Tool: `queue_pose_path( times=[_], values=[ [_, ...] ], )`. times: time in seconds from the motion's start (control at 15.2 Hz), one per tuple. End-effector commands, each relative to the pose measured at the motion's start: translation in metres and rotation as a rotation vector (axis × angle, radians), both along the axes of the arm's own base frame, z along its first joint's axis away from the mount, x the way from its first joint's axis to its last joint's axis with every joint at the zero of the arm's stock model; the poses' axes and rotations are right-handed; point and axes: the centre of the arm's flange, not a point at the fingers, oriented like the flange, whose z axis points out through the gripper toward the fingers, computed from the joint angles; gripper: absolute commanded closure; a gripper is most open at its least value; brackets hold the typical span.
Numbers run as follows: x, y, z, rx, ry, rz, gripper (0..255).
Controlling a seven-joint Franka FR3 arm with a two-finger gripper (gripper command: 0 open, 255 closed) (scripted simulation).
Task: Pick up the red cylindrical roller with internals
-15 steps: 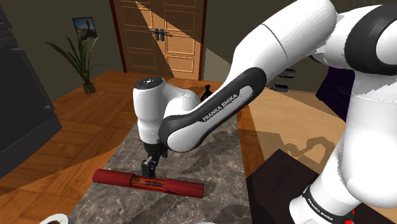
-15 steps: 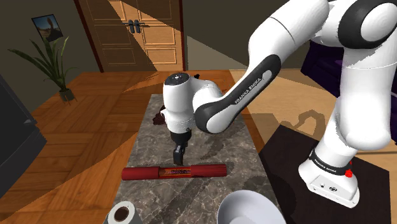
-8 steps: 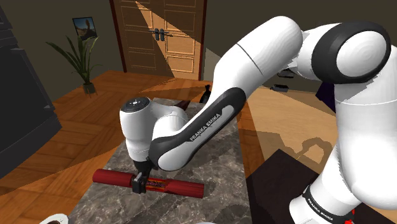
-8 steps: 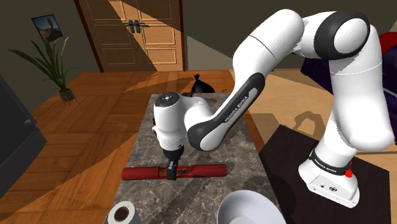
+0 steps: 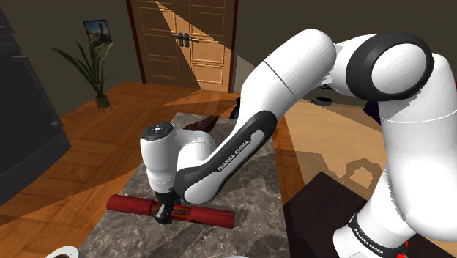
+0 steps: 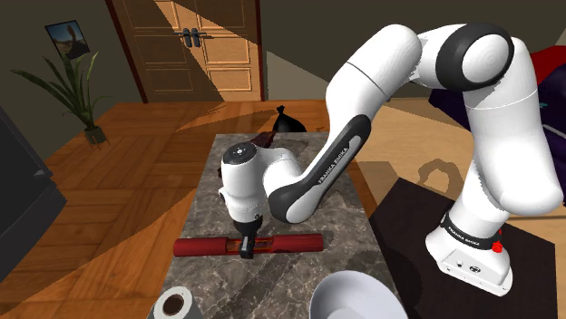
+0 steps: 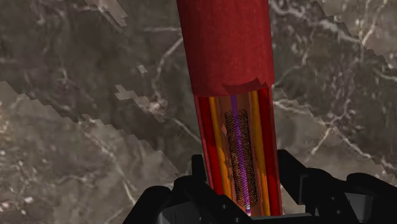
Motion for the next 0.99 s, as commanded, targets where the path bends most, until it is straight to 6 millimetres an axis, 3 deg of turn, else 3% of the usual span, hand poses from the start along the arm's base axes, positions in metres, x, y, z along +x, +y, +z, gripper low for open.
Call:
queue_pose_path(
  times=[0.0, 0.46, 0.92],
  values=[
    [0.000, 0.000, -0.001, 0.000, 0.000, 0.000, 255],
    [0.000, 0.000, -0.001, 0.000, 0.000, 0.000, 255],
    [0.000, 0.000, 0.036, 0.000, 0.000, 0.000, 255]
  ],
)
